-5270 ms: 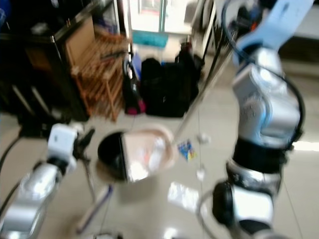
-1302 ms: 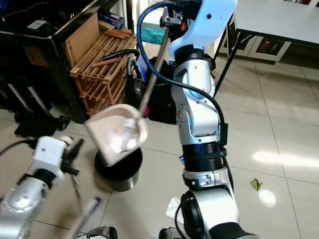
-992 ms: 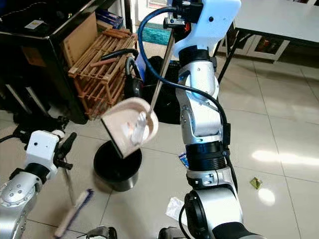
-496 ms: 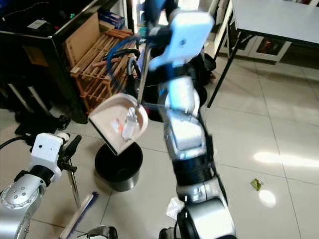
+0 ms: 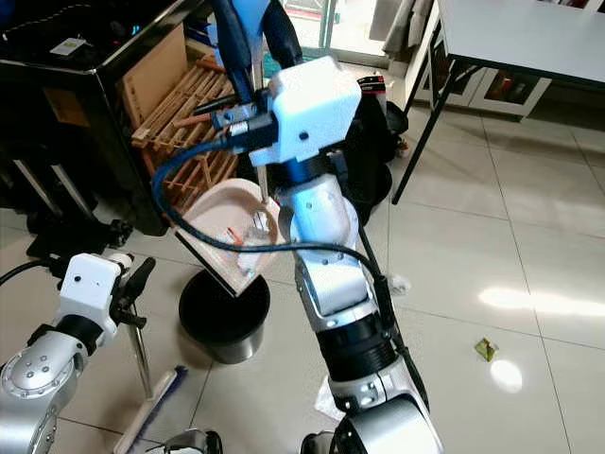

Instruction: Sweep floor

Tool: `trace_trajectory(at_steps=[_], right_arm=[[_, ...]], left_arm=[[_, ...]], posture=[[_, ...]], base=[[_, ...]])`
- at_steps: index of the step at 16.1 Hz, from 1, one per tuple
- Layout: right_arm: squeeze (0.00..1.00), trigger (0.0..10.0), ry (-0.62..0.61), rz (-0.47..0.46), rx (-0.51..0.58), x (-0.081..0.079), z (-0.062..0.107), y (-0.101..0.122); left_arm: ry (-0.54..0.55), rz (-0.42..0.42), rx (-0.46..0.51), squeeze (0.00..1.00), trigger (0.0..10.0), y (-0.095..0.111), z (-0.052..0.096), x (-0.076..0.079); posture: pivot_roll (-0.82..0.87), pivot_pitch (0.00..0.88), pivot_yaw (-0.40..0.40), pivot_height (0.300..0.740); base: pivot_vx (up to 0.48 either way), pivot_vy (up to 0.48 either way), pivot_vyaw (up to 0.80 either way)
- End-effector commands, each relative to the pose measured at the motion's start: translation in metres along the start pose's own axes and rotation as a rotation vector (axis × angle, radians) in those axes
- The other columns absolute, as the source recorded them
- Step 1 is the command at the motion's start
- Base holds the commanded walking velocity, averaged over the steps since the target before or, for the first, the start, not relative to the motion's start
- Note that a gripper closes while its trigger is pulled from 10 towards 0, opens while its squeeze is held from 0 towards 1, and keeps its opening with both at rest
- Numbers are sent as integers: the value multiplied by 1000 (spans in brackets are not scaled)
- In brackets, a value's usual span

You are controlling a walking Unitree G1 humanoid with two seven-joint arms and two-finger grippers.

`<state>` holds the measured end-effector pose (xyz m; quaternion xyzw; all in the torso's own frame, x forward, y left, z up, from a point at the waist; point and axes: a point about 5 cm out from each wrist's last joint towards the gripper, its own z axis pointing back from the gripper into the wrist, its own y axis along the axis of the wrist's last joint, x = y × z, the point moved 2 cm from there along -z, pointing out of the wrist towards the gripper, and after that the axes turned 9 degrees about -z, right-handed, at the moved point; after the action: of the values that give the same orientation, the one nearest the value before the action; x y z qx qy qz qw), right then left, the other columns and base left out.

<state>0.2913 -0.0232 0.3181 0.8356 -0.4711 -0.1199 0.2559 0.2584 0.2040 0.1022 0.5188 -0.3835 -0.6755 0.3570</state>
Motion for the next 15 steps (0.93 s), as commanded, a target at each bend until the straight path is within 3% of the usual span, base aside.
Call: trace_trajectory(at_steps=[1, 8, 15], right_arm=[[0, 10000, 15, -24, 116, -14, -5, 19], [0, 10000, 170, -5, 166, -47, -1, 26], [0, 10000, 199, 43, 191, -53, -1, 28]], left_arm=[[-6, -27, 20, 0, 10000, 4, 0, 1], [-17, -36, 23, 0, 10000, 5, -2, 2], [-22, -40, 26, 0, 10000, 5, -2, 3]], posture=[[-2, 145, -25, 740], [-5, 149, -19, 740], [-7, 150, -18, 740]], base=[[0, 0, 0], [0, 0, 0], [0, 0, 0]])
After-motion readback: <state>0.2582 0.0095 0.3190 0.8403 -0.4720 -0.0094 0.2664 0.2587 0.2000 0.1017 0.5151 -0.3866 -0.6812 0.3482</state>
